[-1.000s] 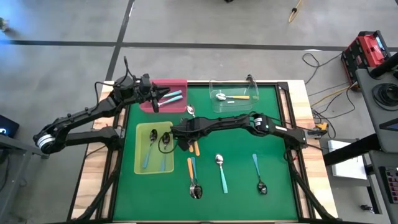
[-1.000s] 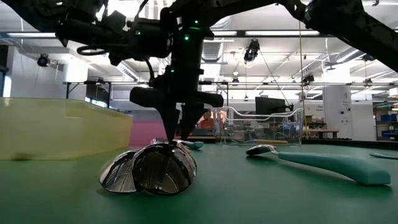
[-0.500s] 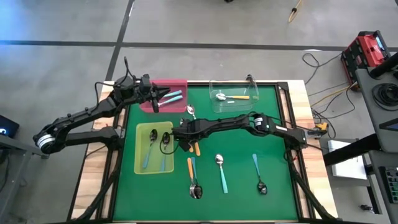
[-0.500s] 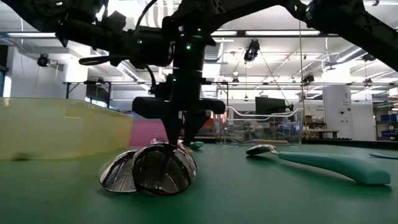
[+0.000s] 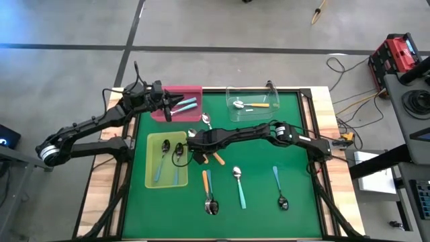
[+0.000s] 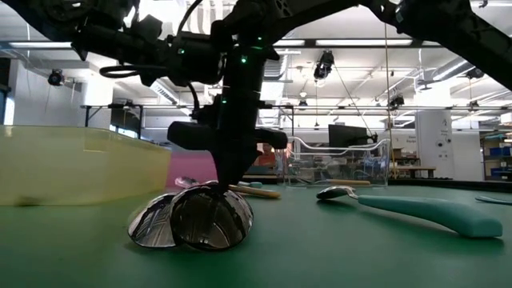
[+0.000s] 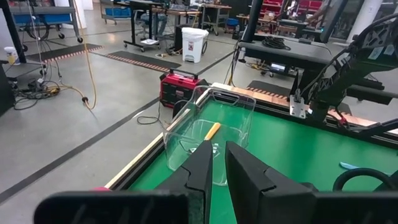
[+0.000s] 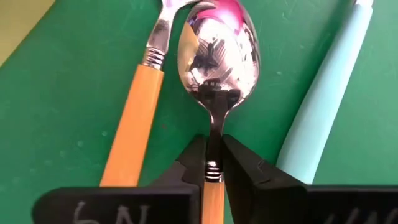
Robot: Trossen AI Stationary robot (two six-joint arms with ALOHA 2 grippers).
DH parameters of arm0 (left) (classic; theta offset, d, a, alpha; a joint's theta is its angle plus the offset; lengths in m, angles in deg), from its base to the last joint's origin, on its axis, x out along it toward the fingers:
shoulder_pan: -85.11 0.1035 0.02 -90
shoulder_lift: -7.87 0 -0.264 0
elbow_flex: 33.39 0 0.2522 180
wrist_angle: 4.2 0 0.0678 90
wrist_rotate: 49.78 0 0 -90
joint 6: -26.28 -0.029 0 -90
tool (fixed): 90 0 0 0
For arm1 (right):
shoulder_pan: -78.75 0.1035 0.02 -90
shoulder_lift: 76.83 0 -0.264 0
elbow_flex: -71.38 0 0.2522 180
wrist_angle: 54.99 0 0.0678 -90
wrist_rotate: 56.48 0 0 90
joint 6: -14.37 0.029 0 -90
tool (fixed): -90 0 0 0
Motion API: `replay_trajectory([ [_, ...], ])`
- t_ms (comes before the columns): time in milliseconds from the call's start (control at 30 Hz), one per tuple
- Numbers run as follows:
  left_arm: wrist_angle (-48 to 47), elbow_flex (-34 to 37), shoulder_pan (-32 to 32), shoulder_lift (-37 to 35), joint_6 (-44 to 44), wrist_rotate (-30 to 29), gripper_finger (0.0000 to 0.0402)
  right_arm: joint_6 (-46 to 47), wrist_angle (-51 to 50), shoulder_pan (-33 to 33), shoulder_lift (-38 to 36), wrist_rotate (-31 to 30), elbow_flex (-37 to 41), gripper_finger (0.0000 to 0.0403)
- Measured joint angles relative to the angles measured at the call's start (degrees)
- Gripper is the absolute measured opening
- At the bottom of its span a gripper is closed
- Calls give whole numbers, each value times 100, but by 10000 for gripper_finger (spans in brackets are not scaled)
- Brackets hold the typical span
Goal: Sort silverware by color (type)
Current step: Put the yellow spoon into the transparent bin
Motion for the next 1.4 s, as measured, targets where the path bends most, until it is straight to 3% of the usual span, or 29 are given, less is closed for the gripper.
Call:
replay_trajectory([
  [233, 33, 0, -18, 0, -10, 598, 27, -542, -246, 0, -365, 41, -31, 28],
  [533, 50, 0, -209, -5, -263, 855, 27, -2033, -386, 24, -1369, 13, 91, 28],
  [767, 70, 2, -414, -24, -440, 876, 27, -2436, 33, -66, -2555, 41, 1240, 28],
  [900, 123, 13, -547, -26, -633, 1234, 27, -2616, 1501, -48, -3429, 458, 2571, 28],
  [1100, 519, 42, -748, -24, -901, 2330, 27, -2980, 4780, -89, -4463, 1619, 4771, 28],
  [1267, 963, 42, -850, -24, -1136, 3129, 27, -3063, 7515, -165, -4745, 2484, 6083, 28],
  [1400, 1203, 42, -877, -13, -1161, 3144, 27, -3016, 9123, -223, -4632, 2952, 6662, 28],
])
